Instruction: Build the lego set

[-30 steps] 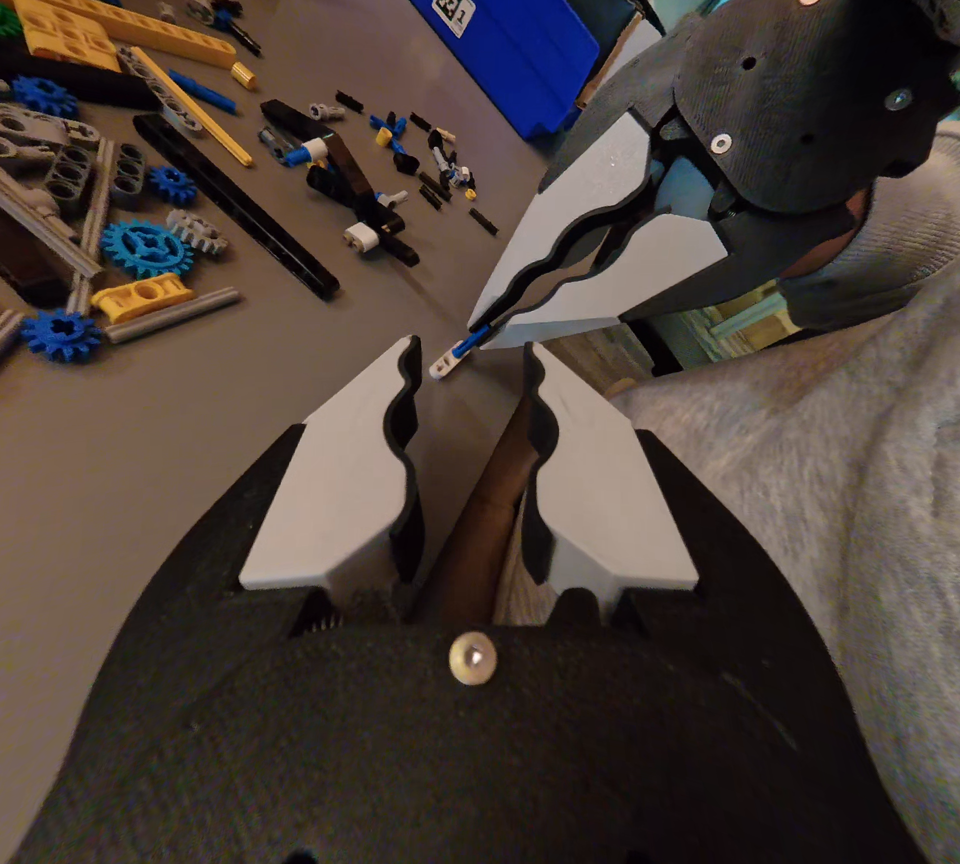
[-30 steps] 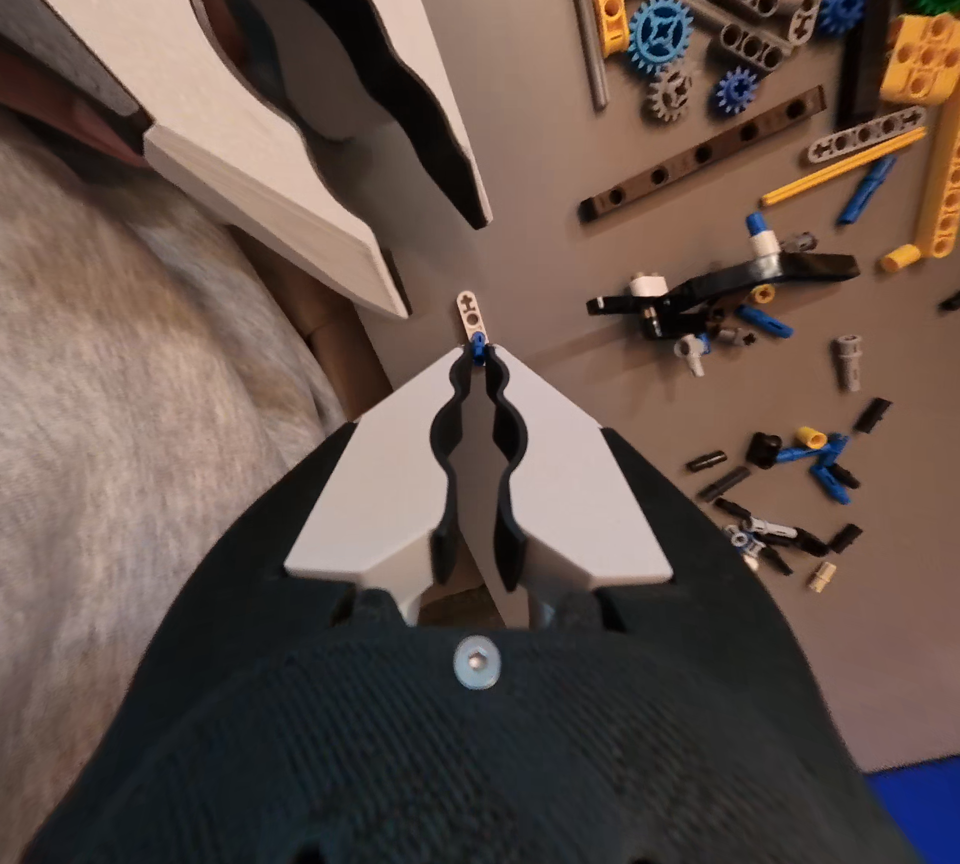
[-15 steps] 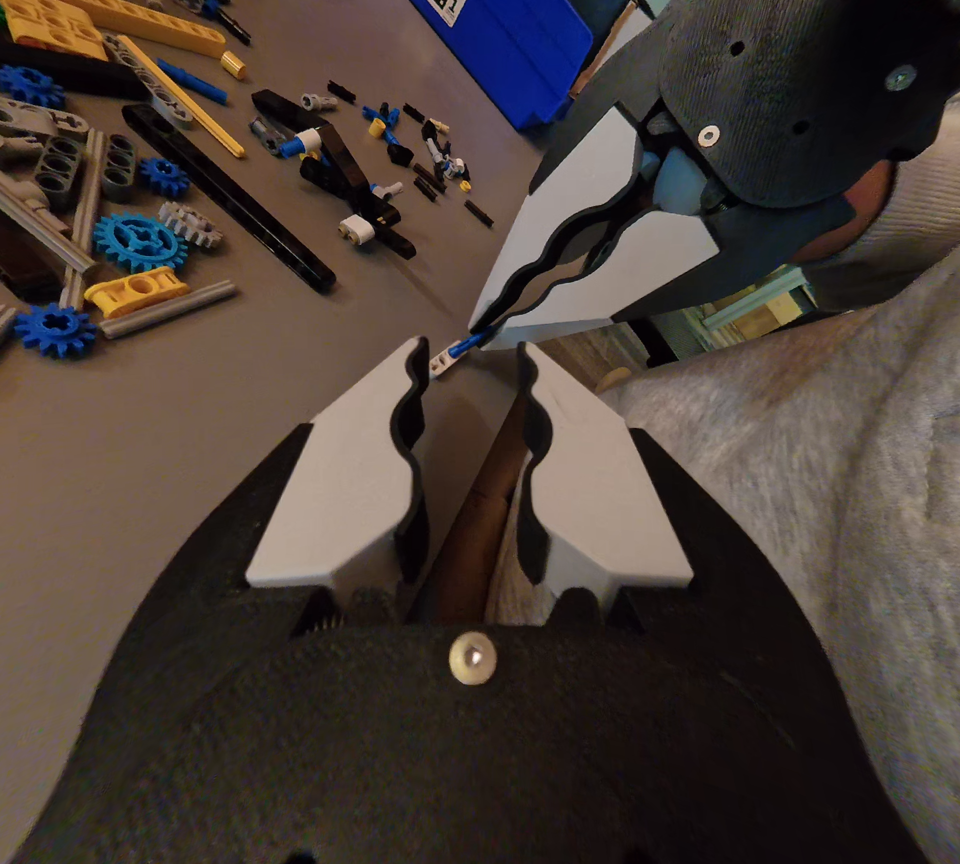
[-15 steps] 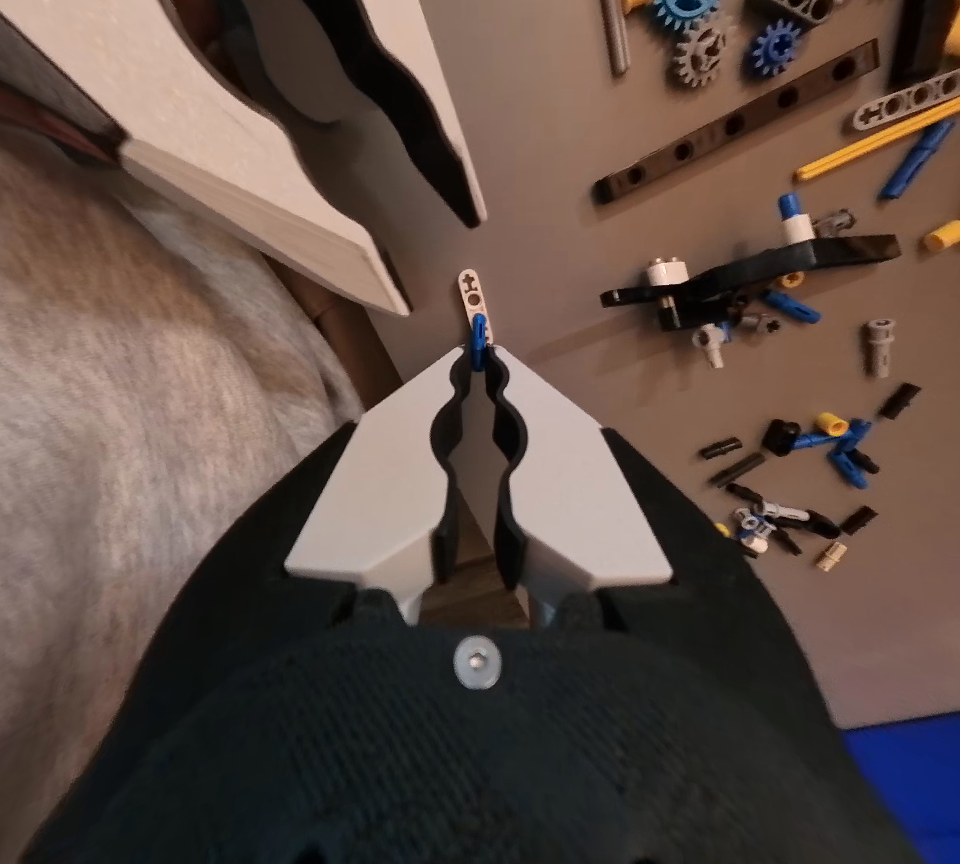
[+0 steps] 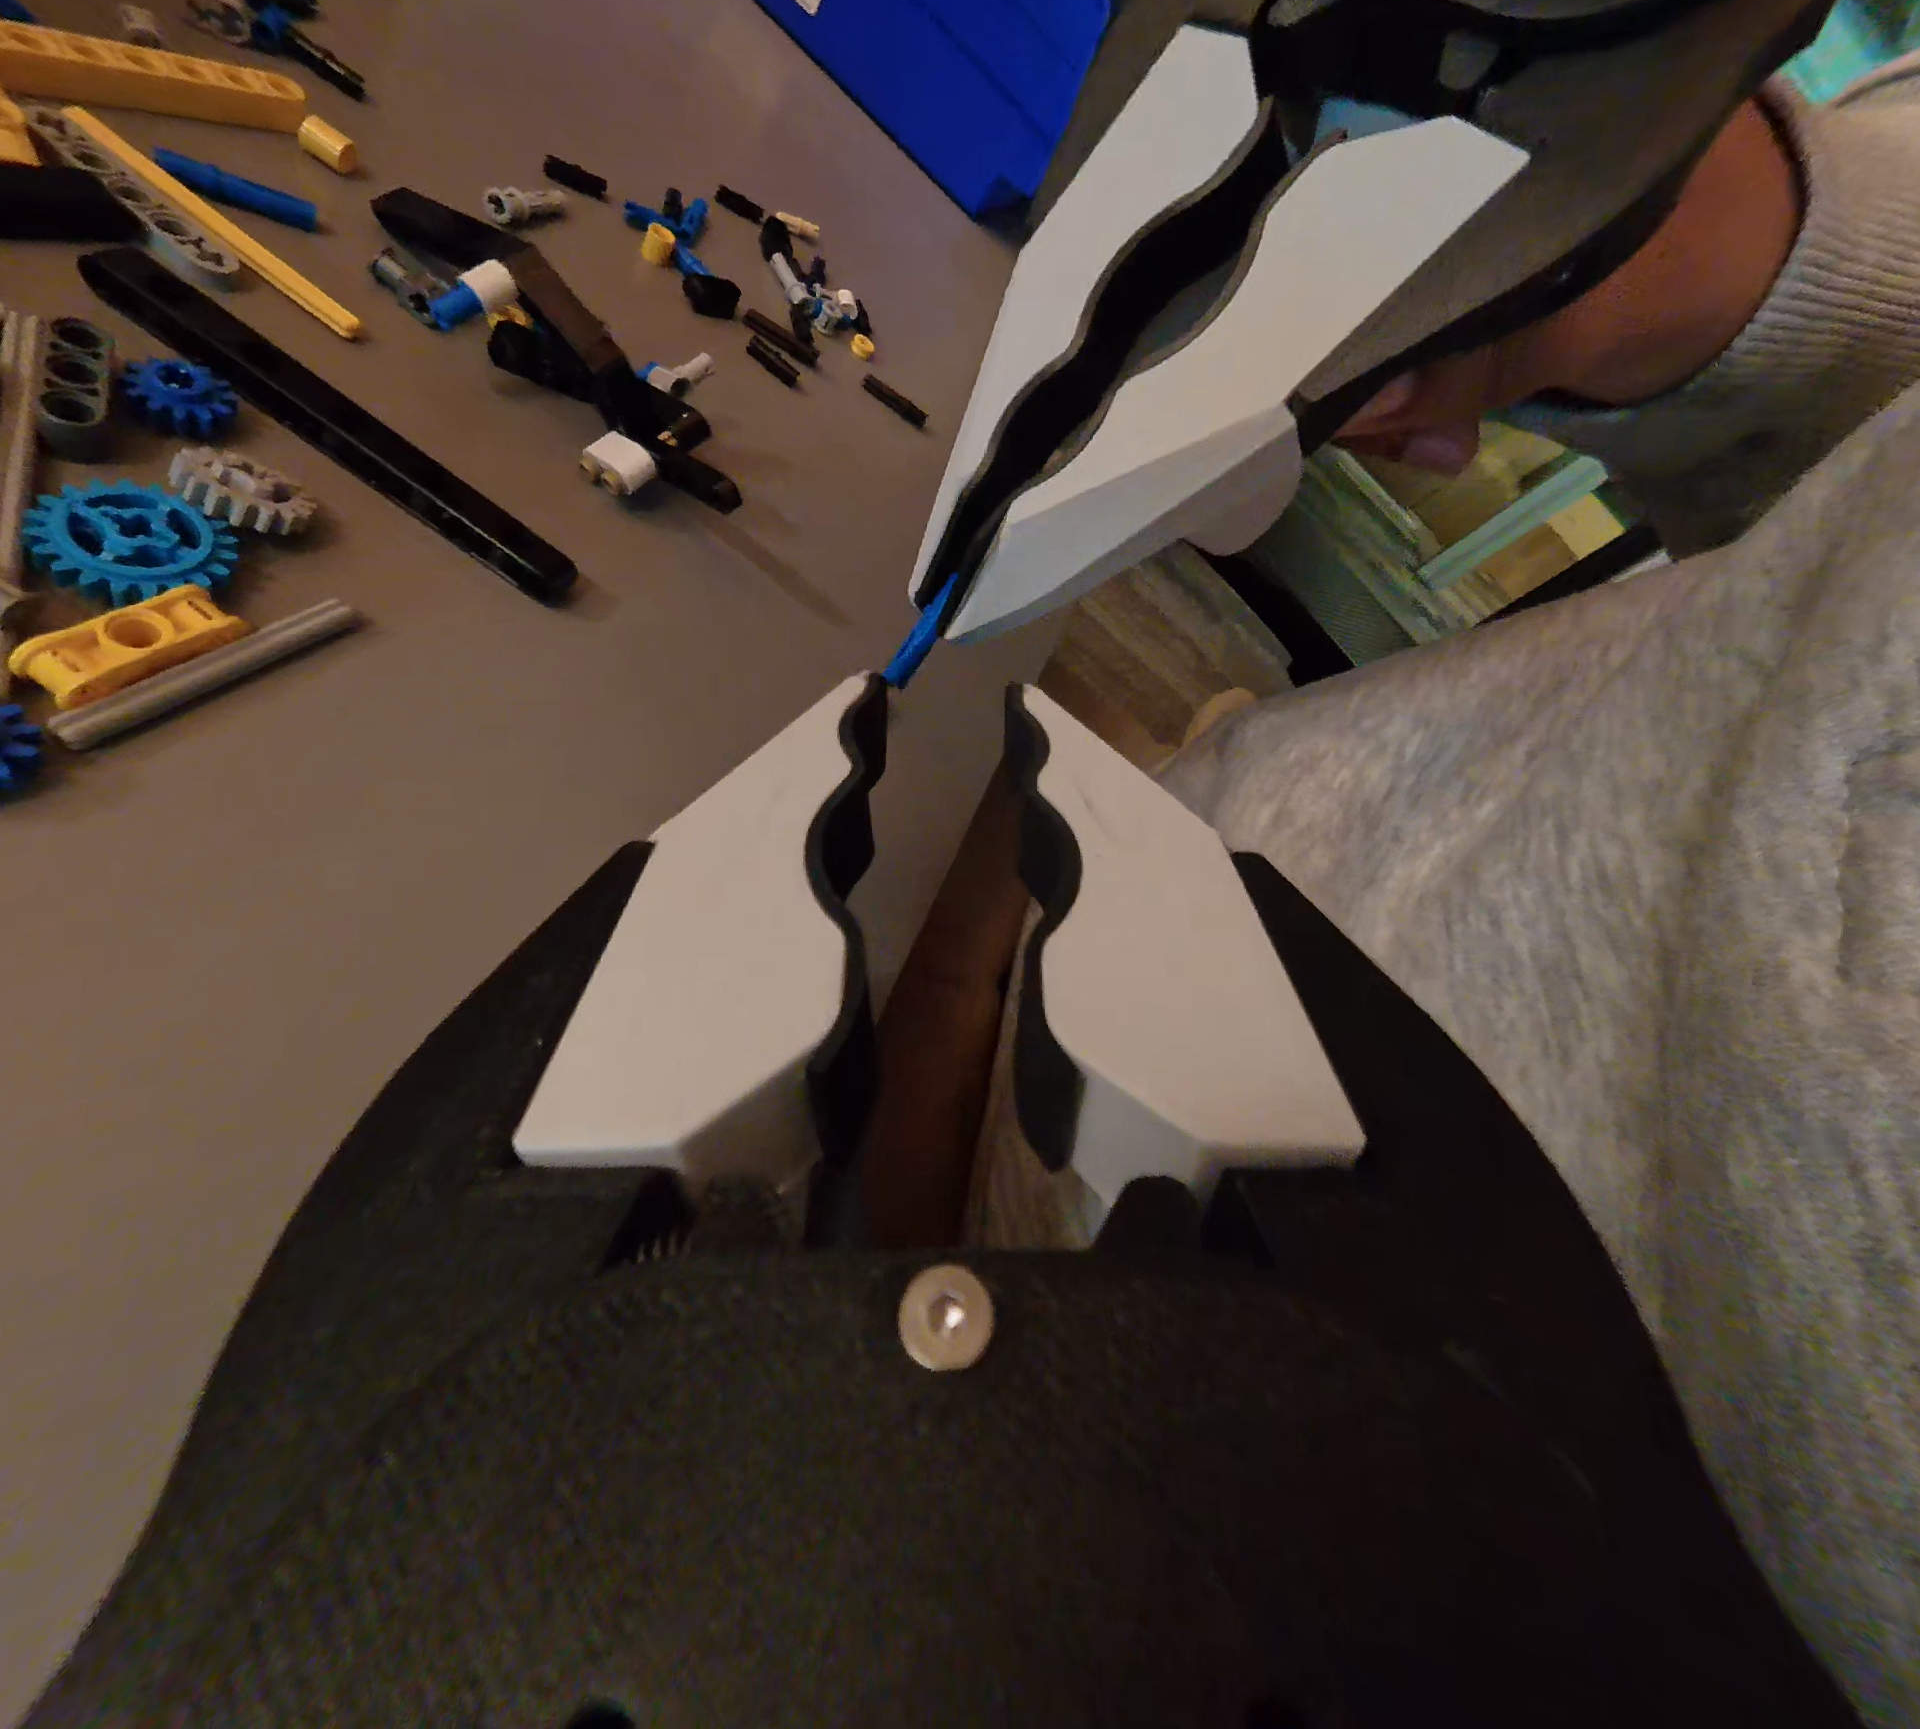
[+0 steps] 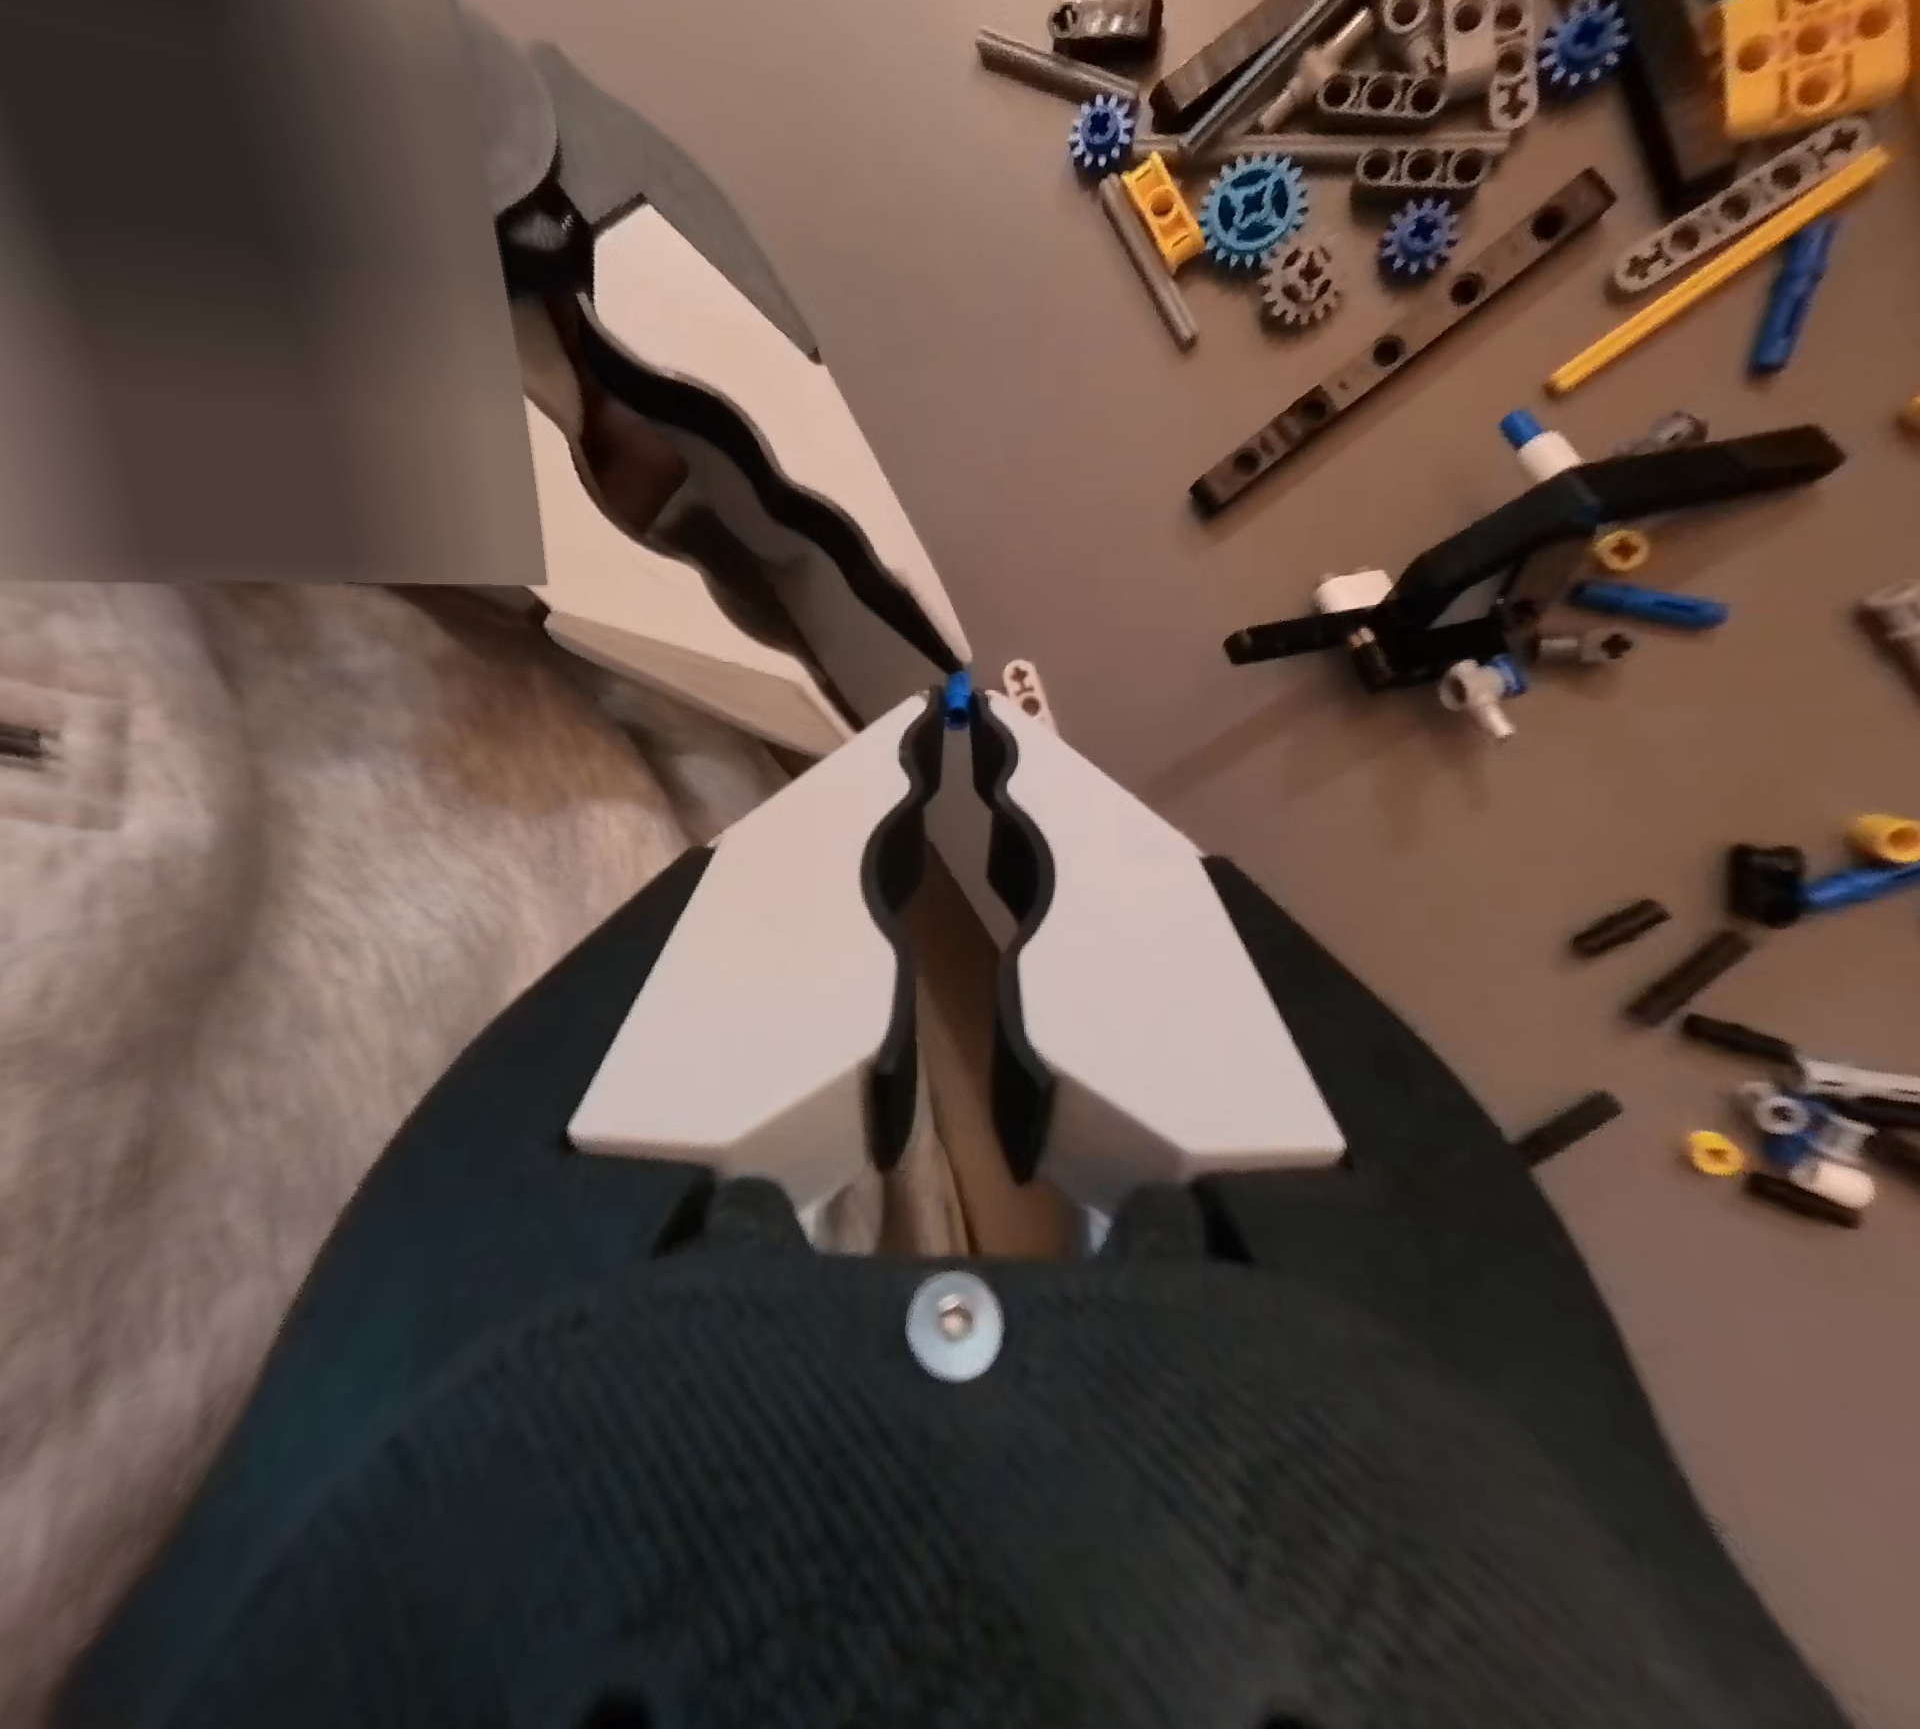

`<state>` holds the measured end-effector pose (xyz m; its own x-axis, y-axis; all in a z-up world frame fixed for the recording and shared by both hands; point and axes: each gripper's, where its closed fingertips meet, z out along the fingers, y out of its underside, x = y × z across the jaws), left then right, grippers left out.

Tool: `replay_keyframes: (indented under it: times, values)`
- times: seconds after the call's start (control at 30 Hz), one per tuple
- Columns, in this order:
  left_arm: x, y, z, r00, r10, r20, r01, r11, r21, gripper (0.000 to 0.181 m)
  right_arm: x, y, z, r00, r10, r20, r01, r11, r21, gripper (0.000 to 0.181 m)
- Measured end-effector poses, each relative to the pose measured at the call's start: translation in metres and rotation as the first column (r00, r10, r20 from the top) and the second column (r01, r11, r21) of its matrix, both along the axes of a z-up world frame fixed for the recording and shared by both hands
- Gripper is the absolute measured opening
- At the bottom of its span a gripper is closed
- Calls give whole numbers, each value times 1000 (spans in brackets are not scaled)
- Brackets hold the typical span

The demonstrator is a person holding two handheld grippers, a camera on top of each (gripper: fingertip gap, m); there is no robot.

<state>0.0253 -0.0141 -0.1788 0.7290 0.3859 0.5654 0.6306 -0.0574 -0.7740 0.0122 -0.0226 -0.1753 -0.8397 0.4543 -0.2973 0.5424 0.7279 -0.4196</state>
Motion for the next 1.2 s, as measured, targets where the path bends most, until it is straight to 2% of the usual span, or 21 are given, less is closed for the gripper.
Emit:
replay_keyframes:
  times: [0.17,0.27,0.5,0.67,1.2]
  values:
    - [8,7,-3,999,-44,-10,43,999,-26,25,4,4,-2,1000,-8,0,8,1000,-8,3]
    - [5,5,-3,1000,-23,-7,22,999,-30,22,0,7,-5,999,-6,-40,7,1000,10,3]
    - [0,1,-8,999,0,33,1,1000,-31,21,-4,17,-22,976,129,-178,-91,974,207,3]
    - [3,4,-16,999,-14,29,16,996,-84,12,-3,16,-25,972,156,-176,-114,966,230,3]
    - [2,3,-14,999,-18,50,21,999,-50,13,-1,14,-30,968,210,-135,-158,935,318,3]
